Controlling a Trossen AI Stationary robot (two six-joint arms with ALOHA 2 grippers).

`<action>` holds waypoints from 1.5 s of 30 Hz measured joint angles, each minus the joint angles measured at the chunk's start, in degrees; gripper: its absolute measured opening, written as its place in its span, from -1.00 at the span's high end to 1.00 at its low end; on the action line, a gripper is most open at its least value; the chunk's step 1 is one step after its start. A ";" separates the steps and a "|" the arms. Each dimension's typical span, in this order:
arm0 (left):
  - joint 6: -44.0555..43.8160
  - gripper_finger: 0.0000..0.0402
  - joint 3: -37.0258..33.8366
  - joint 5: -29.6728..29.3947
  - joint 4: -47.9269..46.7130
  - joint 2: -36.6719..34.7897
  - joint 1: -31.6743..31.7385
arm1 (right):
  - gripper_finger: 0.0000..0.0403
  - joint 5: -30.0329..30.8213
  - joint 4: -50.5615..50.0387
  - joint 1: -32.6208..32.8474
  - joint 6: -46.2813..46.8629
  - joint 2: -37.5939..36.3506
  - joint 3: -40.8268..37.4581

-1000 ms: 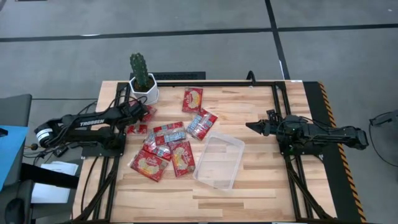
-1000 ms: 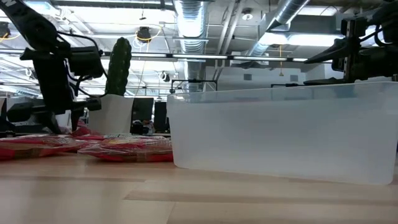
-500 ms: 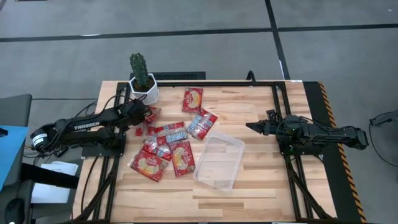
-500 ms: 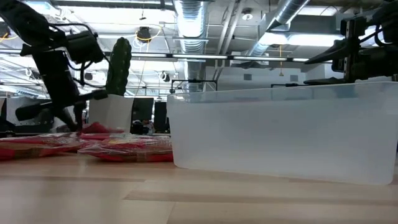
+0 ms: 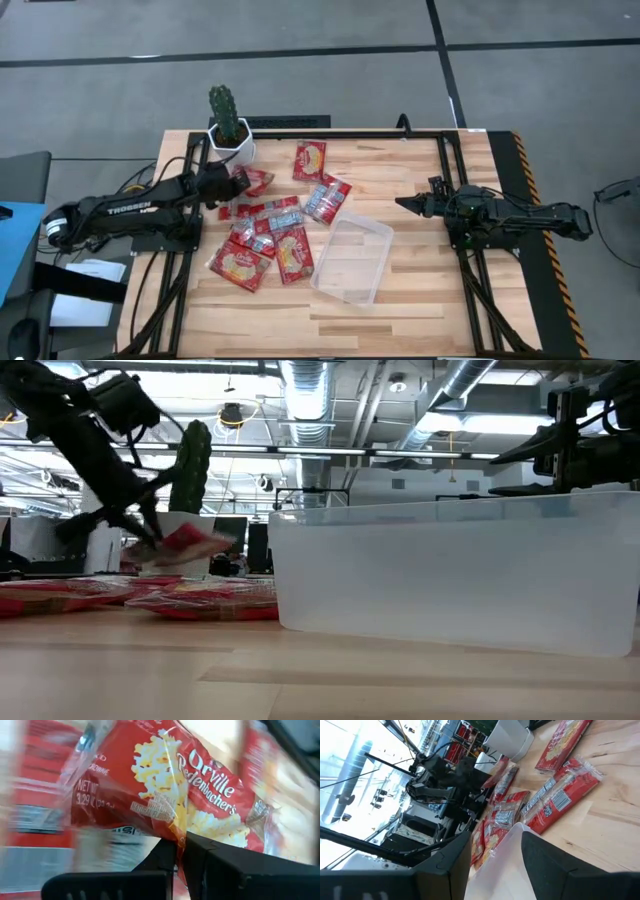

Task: Sort popcorn bags into baskets
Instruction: Put the red popcorn bag into the transparent bin

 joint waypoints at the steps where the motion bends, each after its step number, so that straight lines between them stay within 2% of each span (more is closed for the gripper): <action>1: 0.55 1.00 0.02 0.89 1.71 0.02 -0.76 | 0.03 0.00 0.01 0.00 0.01 0.00 0.00; 6: 2.08 1.00 0.09 4.35 9.85 0.60 -4.83 | 0.05 0.00 -0.01 0.00 0.01 0.00 0.00; 17: 1.72 1.00 0.25 6.62 24.67 3.37 -13.23 | 0.07 0.00 -0.02 0.02 -0.34 -0.01 0.00; 21: 5.85 1.00 4.89 8.10 22.39 6.68 -14.89 | 0.06 -0.04 -0.22 0.02 -0.45 -0.02 0.00; 27: 16.54 1.00 18.12 13.67 15.27 16.16 -15.02 | 0.10 -0.07 -1.29 0.00 -1.81 -0.02 0.00; 30: 25.22 1.00 26.91 16.14 10.22 21.99 -14.93 | 0.12 -0.09 -1.31 0.00 -1.97 -0.01 0.00; 45: 85.87 0.99 73.64 31.93 -21.86 56.52 -14.89 | 0.18 -0.13 -2.42 0.00 -8.31 0.00 0.00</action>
